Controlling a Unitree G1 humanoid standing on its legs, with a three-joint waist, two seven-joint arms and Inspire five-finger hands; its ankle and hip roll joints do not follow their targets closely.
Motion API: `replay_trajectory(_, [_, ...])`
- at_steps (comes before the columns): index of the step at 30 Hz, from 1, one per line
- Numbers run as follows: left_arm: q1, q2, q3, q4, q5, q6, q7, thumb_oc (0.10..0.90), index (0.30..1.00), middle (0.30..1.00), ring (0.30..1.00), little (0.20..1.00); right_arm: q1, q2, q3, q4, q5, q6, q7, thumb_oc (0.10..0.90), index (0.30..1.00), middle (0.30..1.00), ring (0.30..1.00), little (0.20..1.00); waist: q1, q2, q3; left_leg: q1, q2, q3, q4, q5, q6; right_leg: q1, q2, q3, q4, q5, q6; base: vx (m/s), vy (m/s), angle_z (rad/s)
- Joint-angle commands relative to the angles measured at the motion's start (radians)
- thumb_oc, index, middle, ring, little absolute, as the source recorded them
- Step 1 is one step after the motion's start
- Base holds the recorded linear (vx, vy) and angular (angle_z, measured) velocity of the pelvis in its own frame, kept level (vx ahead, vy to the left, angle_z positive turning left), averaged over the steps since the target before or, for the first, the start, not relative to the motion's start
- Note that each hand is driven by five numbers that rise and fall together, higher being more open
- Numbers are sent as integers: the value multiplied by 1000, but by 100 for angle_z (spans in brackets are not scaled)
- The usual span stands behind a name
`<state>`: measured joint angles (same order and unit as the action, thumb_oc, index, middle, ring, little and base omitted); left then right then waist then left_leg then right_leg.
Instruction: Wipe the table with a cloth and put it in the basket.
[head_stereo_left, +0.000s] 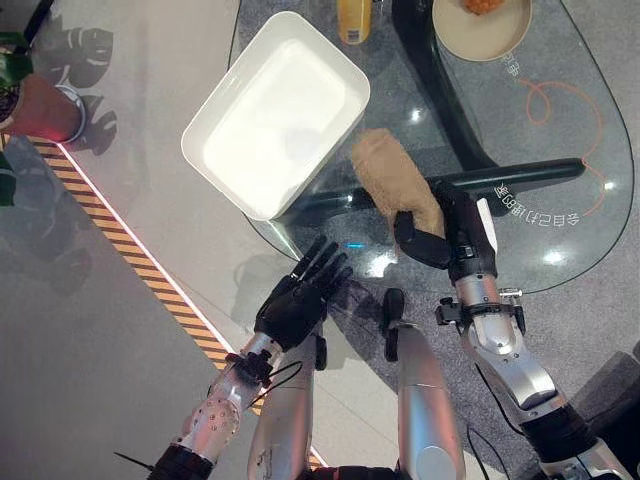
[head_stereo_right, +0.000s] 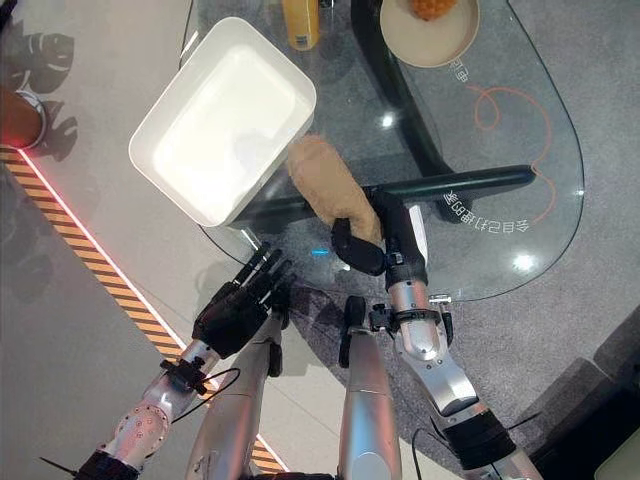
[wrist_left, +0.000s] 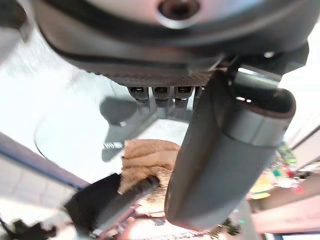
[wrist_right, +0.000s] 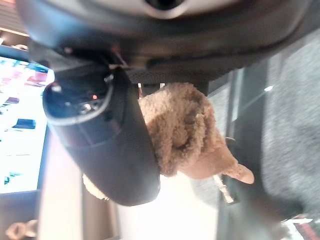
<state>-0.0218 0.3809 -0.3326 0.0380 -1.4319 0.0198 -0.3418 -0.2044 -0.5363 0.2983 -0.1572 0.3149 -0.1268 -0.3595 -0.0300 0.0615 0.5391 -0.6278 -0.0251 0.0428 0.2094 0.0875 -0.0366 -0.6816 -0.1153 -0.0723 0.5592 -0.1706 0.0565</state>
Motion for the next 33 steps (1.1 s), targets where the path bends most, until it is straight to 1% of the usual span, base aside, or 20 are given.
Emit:
replay_trajectory(1, [45, 16, 22, -139, -18, -23, -60, 800, 900, 900, 900, 900, -31, -24, -90, -214, 101, -230, 84, 100, 300, 300, 300, 200, 0, -36, -19, 20, -57, 19, 166, -163, 75, 86, 71, 11, -261, 175, 5, -3, -51, -1])
replay_trajectory(4, [32, 16, 32, -138, 9, -28, -34, 800, 900, 900, 900, 900, -32, -20, -90, -259, 142, -266, 172, 100, 300, 300, 300, 200, -2, -43, -19, 17, -57, 19, 167, -162, 76, 84, 75, 13, -262, 176, 5, -3, -24, -1])
replay_trajectory(7, [10, 15, 41, -128, 11, -33, -4, 800, 900, 900, 900, 900, -37, -14, -83, -287, 192, -278, 254, 100, 300, 300, 300, 200, -5, -48, -19, 15, -57, 19, 169, -158, 75, 83, 79, 17, -260, 177, 5, 0, 0, 0])
replay_trajectory(10, [-12, 11, 68, -130, 17, -28, 3, 800, 900, 900, 900, 900, -43, -10, -73, -293, 229, -257, 301, 100, 300, 300, 300, 200, -8, -51, -19, 7, -57, 23, 179, -159, 74, 79, 82, 19, -257, 175, 3, 0, 0, 0])
replay_trajectory(14, [-27, 12, 72, -152, 24, -51, 5, 800, 900, 900, 900, 900, -29, -15, -50, -289, 242, -242, 340, 100, 300, 300, 300, 200, -13, -53, -19, -10, -56, 23, 189, -154, 73, 65, 85, 24, -252, 176, 1, -1, 2, -1])
replay_trajectory(18, [-49, 11, 76, -162, 30, -69, -11, 800, 900, 900, 900, 900, -32, -16, -25, -273, 250, -201, 368, 100, 300, 300, 300, 200, -17, -54, -19, -23, -54, 27, 192, -149, 72, 55, 86, 26, -252, 177, -1, -8, 11, -5])
replay_trajectory(20, [-58, 17, 77, -181, 35, -65, -29, 800, 900, 900, 900, 900, -31, -23, -10, -266, 250, -180, 394, 100, 300, 300, 300, 200, -18, -53, -19, -29, -54, 27, 191, -143, 70, 52, 85, 25, -254, 179, -2, -9, 11, -12])
replay_trajectory(22, [-61, 20, 70, -188, 35, -68, -34, 800, 900, 900, 900, 900, -30, -24, 0, -267, 247, -173, 405, 100, 300, 300, 300, 200, -18, -53, -19, -31, -55, 27, 190, -141, 69, 50, 85, 26, -255, 180, -3, -2, 3, -3])
replay_trajectory(24, [-70, 26, 61, -198, 25, -72, -49, 800, 900, 900, 900, 900, -34, -28, 19, -268, 232, -153, 408, 100, 300, 300, 300, 200, -19, -53, -19, -34, -56, 25, 191, -139, 68, 48, 84, 28, -254, 181, -3, 0, 0, 0])
replay_trajectory(26, [-91, 29, 48, -220, 12, -80, -76, 800, 900, 900, 900, 900, -55, -33, 49, -259, 201, -113, 388, 100, 300, 300, 300, 200, -21, -53, -19, -41, -57, 25, 193, -137, 67, 43, 84, 30, -256, 183, -5, 0, 0, 0])
replay_trajectory(27, [-95, 28, 45, -228, 10, -84, -92, 800, 900, 900, 900, 900, -61, -35, 60, -252, 197, -104, 381, 100, 300, 300, 300, 200, -21, -53, -19, -43, -57, 25, 192, -135, 67, 42, 85, 31, -257, 183, -6, 0, 0, 0])
replay_trajectory(30, [-97, 26, 39, -237, 8, -92, -129, 800, 900, 900, 900, 900, -63, -34, 72, -240, 174, -90, 363, 100, 300, 300, 300, 200, -20, -52, -19, -44, -58, 25, 189, -133, 66, 41, 85, 32, -259, 183, -7, 0, 0, 0])
replay_trajectory(33, [-100, 35, 30, -265, 6, -101, -139, 800, 900, 900, 900, 900, -60, -39, 86, -232, 166, -85, 362, 100, 300, 300, 300, 200, -19, -50, -19, -43, -58, 25, 183, -129, 65, 43, 84, 32, -264, 184, -8, 0, 0, 0])
